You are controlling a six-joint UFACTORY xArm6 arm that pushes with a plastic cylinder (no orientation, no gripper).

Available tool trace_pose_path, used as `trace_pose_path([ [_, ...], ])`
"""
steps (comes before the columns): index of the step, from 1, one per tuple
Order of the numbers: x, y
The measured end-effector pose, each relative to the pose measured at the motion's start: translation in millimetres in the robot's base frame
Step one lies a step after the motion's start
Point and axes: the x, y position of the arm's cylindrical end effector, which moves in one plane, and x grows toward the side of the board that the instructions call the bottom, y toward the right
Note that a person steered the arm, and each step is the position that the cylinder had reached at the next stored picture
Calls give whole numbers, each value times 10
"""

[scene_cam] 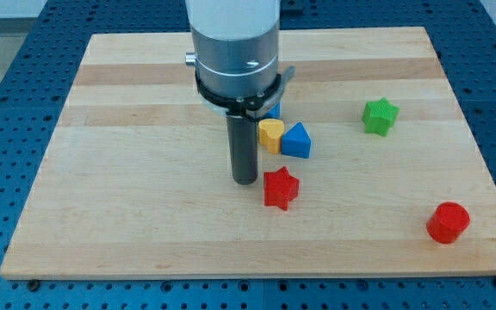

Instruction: Push red star into the red circle

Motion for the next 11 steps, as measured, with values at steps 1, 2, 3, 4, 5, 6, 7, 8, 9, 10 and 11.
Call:
trace_pose_path([
  [1,92,207],
  [2,148,421],
  [3,253,642],
  [4,340,853],
  [5,439,1056],
  [6,532,1260],
  [7,605,1468],
  [8,665,1620],
  [9,682,1690],
  [10,686,1727],
  [11,686,1780],
])
